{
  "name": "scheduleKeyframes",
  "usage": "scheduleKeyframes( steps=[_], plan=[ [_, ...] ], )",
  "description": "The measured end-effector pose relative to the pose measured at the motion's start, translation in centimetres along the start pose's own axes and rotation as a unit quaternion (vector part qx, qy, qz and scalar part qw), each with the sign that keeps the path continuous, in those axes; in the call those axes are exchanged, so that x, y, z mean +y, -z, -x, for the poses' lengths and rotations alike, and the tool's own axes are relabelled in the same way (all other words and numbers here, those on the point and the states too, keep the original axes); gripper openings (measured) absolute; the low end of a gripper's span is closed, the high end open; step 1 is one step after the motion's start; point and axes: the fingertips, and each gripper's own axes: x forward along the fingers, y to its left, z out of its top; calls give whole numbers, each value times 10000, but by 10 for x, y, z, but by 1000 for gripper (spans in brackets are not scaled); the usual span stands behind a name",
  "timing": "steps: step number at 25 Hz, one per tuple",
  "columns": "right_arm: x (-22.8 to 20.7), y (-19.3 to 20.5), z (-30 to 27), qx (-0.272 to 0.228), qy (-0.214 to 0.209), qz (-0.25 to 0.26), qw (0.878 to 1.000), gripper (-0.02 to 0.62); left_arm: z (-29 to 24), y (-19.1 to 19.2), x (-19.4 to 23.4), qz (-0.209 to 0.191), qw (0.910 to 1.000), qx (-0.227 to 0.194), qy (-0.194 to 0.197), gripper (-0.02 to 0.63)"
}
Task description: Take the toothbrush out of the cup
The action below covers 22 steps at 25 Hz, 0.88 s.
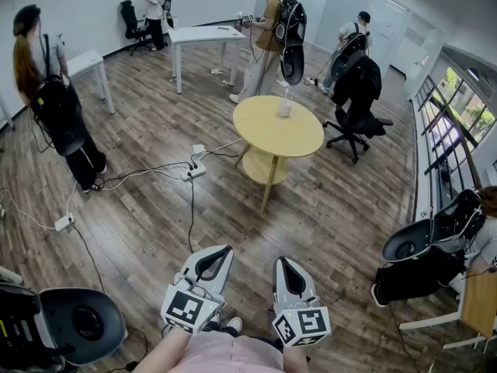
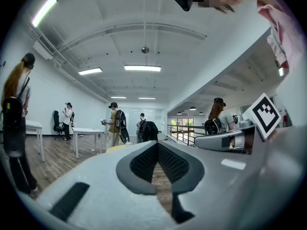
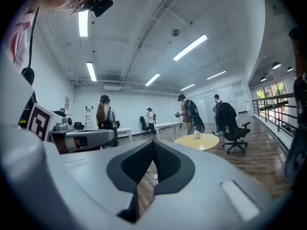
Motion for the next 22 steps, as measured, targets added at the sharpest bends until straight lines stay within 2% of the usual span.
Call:
scheduleKeyframes(
  steps=[4,11,22],
  plan=[
    [-8,-1,0,4,7,-29,10000,3,-9,-6,-2,-167,9996,-219,10,-5],
    [-15,-1,2,-13,-18,-49,10000,3,-13,-5,-4,-102,9998,-186,-40,-5],
    [-54,6,7,-107,96,-202,9997,3,-36,11,-7,-14,9997,-80,-212,-5]
  ],
)
